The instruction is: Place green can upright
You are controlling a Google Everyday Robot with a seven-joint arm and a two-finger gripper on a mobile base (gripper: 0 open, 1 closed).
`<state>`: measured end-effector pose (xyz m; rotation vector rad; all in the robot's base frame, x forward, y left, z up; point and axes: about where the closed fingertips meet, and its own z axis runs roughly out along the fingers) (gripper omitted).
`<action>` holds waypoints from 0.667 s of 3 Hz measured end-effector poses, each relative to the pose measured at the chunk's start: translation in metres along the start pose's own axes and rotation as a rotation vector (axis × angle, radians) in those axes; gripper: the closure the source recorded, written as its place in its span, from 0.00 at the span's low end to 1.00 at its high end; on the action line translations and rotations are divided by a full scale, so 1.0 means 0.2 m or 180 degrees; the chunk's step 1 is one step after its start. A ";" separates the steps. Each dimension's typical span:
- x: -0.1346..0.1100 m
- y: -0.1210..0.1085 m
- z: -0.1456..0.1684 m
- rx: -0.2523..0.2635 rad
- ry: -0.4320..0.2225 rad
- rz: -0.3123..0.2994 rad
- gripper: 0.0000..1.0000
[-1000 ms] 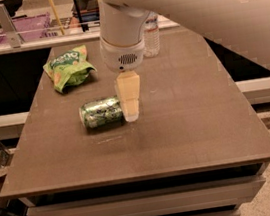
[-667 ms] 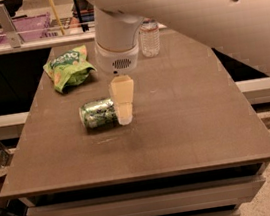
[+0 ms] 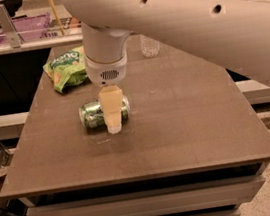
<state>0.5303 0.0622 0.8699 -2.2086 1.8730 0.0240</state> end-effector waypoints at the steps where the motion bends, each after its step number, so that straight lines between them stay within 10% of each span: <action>1: -0.03 0.01 0.04 0.0015 0.0097 0.0016 0.00; 2: -0.06 0.02 0.08 0.0029 0.0196 0.0015 0.00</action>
Offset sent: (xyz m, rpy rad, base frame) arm -0.0045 0.0200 -0.0228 -0.0924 -0.0250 -0.0258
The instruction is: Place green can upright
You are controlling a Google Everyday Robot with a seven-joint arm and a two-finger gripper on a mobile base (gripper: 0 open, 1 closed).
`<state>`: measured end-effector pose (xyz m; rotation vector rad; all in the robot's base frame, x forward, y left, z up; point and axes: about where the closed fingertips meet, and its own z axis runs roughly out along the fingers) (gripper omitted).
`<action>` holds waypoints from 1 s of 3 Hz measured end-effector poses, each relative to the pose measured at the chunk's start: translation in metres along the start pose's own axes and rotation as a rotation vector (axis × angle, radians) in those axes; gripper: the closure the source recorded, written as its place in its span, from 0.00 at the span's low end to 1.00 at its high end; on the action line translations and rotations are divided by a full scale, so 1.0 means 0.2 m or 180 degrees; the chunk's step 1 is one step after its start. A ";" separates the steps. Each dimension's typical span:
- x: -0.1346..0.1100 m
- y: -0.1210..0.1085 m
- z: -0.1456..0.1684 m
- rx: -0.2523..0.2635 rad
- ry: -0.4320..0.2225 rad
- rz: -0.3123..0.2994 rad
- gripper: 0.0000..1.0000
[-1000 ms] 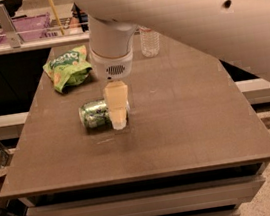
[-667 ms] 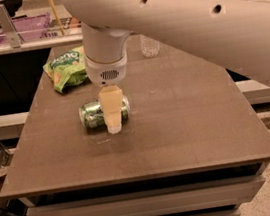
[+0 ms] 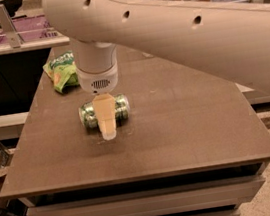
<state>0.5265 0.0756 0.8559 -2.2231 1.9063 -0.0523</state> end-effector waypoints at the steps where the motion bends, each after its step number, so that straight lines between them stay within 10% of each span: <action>1: 0.00 0.00 0.06 0.0010 0.0014 -0.0020 0.00; 3: 0.08 -0.04 0.17 -0.0031 -0.0060 -0.0074 0.17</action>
Offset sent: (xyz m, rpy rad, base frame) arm 0.0173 -0.0069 -0.0378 0.0213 0.0060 0.0265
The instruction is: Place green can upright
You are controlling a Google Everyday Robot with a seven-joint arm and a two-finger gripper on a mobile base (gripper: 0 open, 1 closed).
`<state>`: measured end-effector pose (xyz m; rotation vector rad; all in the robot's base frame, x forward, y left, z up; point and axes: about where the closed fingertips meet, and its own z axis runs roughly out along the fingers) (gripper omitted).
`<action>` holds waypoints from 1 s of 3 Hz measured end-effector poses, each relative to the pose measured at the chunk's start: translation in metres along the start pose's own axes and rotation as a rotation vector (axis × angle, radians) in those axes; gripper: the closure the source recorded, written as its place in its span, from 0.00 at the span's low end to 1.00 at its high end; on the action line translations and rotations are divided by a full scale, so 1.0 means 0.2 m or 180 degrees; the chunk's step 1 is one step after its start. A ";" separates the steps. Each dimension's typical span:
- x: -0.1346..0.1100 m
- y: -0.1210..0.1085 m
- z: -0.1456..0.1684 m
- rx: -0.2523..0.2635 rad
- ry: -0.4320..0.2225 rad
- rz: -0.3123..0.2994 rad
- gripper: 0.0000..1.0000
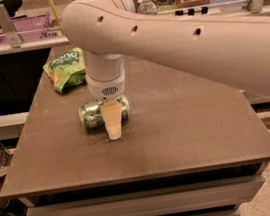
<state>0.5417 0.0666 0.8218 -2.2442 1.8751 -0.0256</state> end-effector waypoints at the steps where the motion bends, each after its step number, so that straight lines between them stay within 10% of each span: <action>1: 0.00 0.00 0.00 0.0003 0.0005 -0.0005 0.41; 3: -0.01 0.00 -0.03 0.0004 0.0006 -0.0006 0.87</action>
Offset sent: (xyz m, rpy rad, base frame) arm -0.0008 0.0004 0.0005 -0.0014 -0.0012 0.0012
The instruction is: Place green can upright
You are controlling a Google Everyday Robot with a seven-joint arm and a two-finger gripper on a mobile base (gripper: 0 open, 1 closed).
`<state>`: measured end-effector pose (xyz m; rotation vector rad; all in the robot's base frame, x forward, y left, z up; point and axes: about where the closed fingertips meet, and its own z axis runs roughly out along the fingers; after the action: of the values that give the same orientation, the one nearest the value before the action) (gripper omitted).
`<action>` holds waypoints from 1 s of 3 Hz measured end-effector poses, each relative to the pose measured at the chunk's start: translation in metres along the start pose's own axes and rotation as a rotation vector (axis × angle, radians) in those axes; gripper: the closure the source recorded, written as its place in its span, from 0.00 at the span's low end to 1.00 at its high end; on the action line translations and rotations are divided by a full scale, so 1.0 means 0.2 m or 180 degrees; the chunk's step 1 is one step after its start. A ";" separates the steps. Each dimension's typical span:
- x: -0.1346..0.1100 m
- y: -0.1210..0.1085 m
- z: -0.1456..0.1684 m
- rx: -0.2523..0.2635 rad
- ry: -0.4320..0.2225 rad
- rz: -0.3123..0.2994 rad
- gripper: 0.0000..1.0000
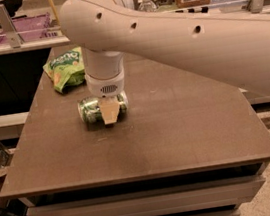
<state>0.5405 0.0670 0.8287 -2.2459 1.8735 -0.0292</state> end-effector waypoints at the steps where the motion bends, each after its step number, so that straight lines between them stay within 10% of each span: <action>1: 0.00 0.00 0.00 0.0002 0.0002 -0.0002 1.00; 3: 0.04 0.00 -0.02 0.0002 -0.0140 0.0043 1.00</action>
Offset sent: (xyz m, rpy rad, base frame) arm -0.0004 0.0000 0.0001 -0.0006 -0.0008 0.0006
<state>0.5415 0.0582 0.8325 -2.2150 1.8657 0.0214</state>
